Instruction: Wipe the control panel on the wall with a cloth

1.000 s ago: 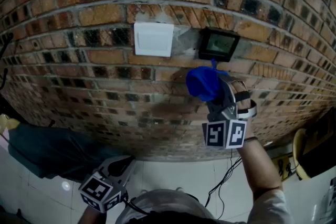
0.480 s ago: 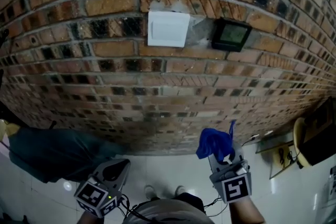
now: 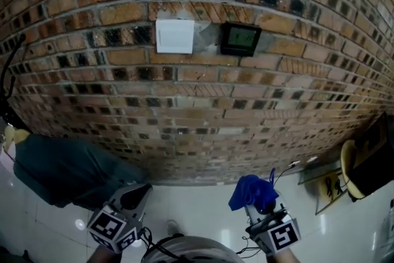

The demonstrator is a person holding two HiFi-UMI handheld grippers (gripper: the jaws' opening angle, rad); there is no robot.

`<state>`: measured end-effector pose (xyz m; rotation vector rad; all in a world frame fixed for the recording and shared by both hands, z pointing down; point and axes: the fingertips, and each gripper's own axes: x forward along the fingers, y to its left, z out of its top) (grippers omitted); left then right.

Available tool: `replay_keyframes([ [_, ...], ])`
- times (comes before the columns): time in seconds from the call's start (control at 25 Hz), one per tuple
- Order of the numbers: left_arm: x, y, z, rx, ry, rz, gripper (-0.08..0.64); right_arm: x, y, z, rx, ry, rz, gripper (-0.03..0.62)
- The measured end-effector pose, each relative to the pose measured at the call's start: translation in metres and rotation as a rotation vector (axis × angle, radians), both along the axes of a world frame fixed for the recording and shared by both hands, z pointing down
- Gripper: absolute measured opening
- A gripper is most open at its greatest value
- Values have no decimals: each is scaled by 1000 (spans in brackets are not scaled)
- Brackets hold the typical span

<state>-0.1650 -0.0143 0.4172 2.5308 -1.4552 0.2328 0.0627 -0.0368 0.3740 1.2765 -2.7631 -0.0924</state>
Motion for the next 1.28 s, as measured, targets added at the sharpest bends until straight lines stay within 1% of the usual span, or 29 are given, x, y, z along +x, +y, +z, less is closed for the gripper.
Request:
replay_keyframes([
  [0.16, 37, 22, -14, 8, -11, -4, -8, 32, 36, -3, 8, -29, -27, 86],
  [0.28, 57, 40, -16, 24, -19, -23, -8, 54, 57, 5, 6, -35, -52, 86],
  [0.44, 71, 65, -8, 13, -14, -62, -8, 74, 74, 14, 7, -35, -73, 86],
  [0.56, 74, 75, 2, -14, -43, -69, -8, 82, 81, 13, 18, -41, -71, 86],
  [0.72, 87, 76, 6, -20, -49, -56, -8, 90, 86, 15, 17, -49, -63, 86],
  [0.84, 99, 74, -5, -1, -37, -31, -8, 86, 88, 15, 12, -46, -83, 86],
  [0.96, 100, 74, -12, 20, -42, -21, -8, 75, 92, 13, 23, -36, -113, 86],
  [1.04, 101, 75, -13, 24, -33, -22, -8, 73, 93, 11, 28, -35, -115, 86],
  [1.28, 99, 78, -14, 28, -38, -24, -8, 71, 95, 7, 38, -33, -127, 86],
])
